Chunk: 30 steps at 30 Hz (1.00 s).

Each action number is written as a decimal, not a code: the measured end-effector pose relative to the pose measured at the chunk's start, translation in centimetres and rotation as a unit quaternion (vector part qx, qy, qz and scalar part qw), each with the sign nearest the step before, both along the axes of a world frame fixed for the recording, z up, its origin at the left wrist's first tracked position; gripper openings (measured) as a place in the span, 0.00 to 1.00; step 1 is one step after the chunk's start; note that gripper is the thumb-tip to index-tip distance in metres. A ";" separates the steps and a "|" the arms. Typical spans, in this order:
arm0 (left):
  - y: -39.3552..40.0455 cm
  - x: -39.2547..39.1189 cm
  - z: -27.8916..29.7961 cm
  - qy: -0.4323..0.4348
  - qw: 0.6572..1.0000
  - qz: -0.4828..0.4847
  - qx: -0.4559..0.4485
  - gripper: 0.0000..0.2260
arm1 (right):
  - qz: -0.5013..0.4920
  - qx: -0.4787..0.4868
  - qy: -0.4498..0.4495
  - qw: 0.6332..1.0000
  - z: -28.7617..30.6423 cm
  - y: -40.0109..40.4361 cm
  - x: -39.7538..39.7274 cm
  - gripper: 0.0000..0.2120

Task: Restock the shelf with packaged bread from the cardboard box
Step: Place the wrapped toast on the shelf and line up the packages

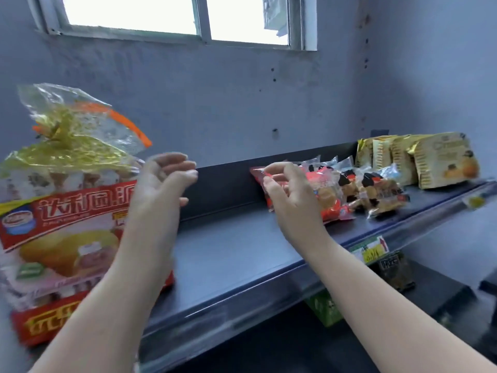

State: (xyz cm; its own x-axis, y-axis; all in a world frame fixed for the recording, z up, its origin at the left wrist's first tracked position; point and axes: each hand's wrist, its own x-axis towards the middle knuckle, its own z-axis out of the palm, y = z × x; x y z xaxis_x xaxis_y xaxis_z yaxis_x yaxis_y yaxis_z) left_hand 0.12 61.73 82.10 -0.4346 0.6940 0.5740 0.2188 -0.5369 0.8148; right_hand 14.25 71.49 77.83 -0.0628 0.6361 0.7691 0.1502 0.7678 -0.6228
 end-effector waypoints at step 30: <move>18.6 11.1 -6.0 -0.015 0.958 -0.076 -0.276 0.25 | 0.107 -0.261 -0.116 0.952 -1.4 15.3 10.1 0.49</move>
